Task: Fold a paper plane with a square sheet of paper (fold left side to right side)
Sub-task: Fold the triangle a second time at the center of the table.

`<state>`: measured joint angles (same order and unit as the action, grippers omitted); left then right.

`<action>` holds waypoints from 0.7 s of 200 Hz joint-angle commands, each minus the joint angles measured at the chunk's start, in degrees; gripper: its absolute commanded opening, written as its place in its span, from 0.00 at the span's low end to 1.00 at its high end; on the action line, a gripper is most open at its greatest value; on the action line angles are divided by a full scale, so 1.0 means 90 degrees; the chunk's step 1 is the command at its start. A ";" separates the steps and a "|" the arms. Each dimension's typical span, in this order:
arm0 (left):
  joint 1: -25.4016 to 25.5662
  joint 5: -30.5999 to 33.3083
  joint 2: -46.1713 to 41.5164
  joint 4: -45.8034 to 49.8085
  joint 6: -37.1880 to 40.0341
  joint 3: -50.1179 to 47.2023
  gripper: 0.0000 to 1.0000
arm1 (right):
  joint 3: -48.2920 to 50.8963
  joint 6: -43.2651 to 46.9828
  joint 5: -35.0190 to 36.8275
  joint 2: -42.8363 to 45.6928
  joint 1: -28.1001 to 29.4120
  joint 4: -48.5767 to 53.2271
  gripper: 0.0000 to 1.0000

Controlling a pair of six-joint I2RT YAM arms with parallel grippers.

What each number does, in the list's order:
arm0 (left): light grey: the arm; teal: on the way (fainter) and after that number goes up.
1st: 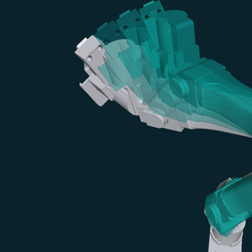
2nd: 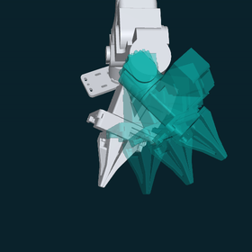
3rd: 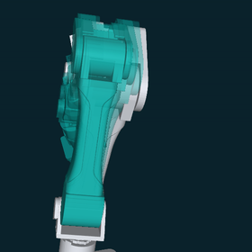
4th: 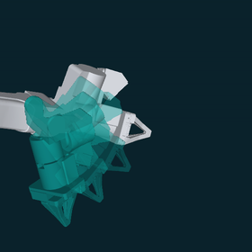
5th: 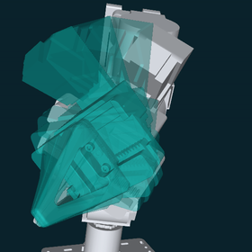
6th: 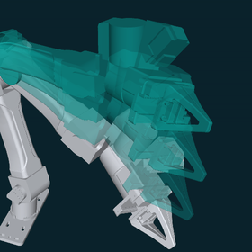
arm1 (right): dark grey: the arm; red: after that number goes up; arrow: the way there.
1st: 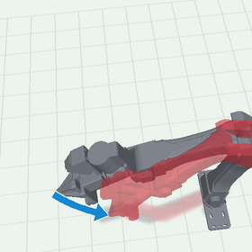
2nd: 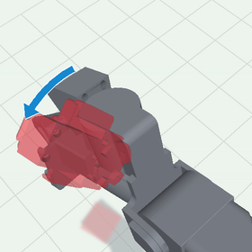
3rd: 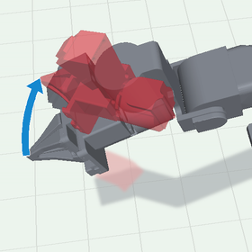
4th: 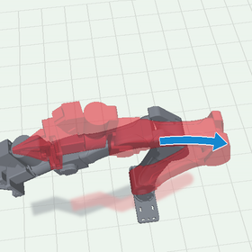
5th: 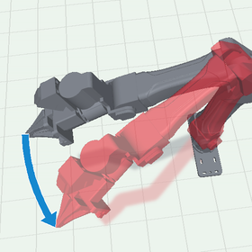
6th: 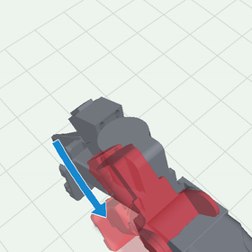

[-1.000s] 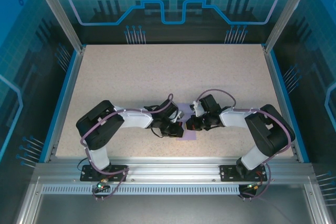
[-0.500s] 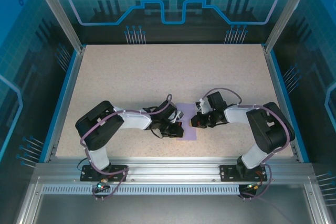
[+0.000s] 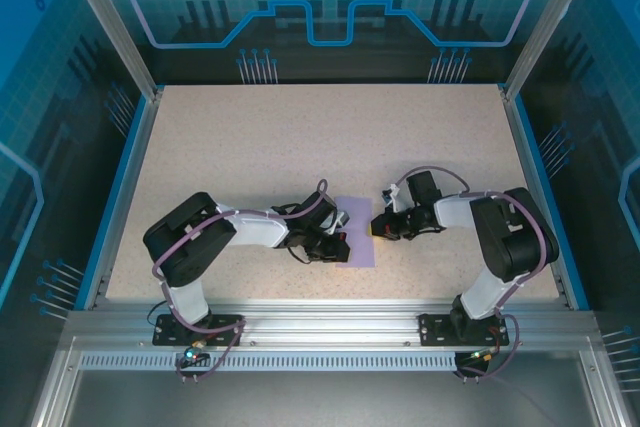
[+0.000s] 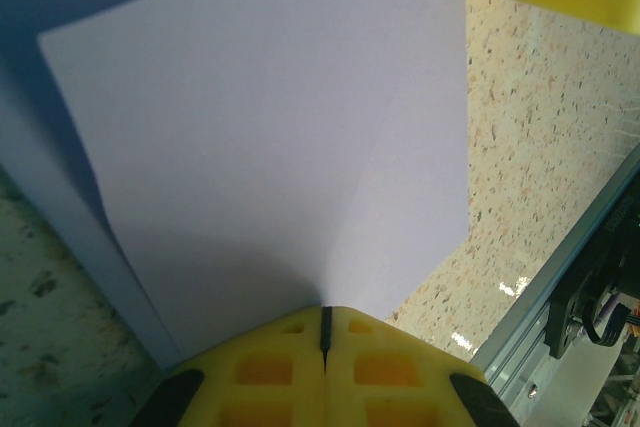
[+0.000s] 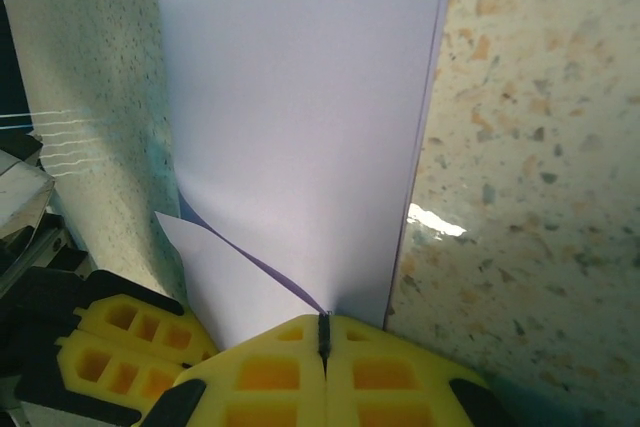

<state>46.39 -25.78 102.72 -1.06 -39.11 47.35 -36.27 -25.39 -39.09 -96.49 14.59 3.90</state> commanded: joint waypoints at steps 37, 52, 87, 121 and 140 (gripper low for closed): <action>0.0046 -0.0026 -0.0447 0.0518 0.0161 -0.0204 0.09 | -0.0042 0.0134 0.0118 0.0119 -0.0239 -0.0095 0.00; 0.0014 -0.0069 -0.0739 0.0499 0.0263 -0.0112 0.24 | -0.0052 0.0069 0.0030 0.0361 -0.0284 -0.0174 0.05; -0.0239 -0.0057 -0.1412 0.0850 0.0600 0.0158 0.42 | 0.0025 0.0044 0.0584 0.1228 -0.0344 0.0063 0.22; -0.0660 0.0319 -0.1508 0.1270 0.0883 0.0218 0.56 | 0.0456 -0.0116 0.1039 0.2138 -0.0345 0.0036 0.39; -0.0775 0.0266 -0.1258 0.1258 0.1033 0.0322 0.56 | 0.0704 -0.0281 0.0997 0.2551 -0.0317 -0.0023 0.46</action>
<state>40.95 -24.34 89.27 6.50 -33.15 48.73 -32.97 -26.26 -31.79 -77.12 12.21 3.09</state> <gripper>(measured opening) 0.559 0.421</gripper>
